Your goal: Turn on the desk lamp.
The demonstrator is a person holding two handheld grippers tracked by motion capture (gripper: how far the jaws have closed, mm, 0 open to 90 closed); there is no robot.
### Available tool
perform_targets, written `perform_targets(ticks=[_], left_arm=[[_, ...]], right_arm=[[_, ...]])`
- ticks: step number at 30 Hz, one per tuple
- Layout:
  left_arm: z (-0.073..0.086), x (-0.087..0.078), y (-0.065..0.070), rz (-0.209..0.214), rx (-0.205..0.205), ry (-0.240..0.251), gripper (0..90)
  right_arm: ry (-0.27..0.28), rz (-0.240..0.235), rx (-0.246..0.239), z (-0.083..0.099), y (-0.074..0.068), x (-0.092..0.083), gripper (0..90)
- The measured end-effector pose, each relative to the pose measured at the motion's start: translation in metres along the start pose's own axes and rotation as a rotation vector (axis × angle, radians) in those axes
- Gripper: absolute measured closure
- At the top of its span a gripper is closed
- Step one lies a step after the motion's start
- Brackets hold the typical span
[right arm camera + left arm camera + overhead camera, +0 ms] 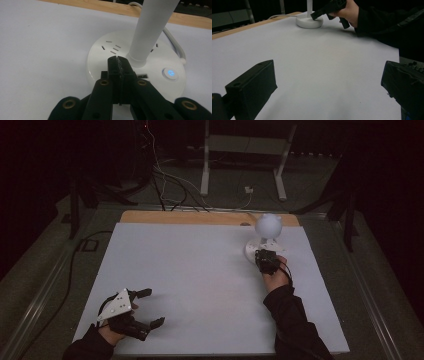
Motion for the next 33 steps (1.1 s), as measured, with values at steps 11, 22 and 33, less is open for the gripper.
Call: perform_targets(ticks=[11,22,33], left_arm=[[0.000,0.000,0.000,0.002,-0.001,0.000,0.3],[0.000,0.000,0.000,0.001,0.000,-0.002,0.3],[0.000,0.000,0.000,0.001,0.000,-0.001,0.3]], right_arm=[[0.004,0.014,-0.012,0.000,0.000,0.000,90.0],[0.095,-0.031,0.008,-0.012,-0.001,-0.019,68.0],[0.110,-0.125,0.026,-0.012,-0.002,-0.031,14.2]])
Point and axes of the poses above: each handheld gripper's, and its own axes: x roughly forward along the jaws, z roughly out of its underside, y roughly to its right, the point moved 9 cm from there along x, roughly forward along the jaws, and after that the axes turned 13 degrees about -y, right-handed, at the moved point
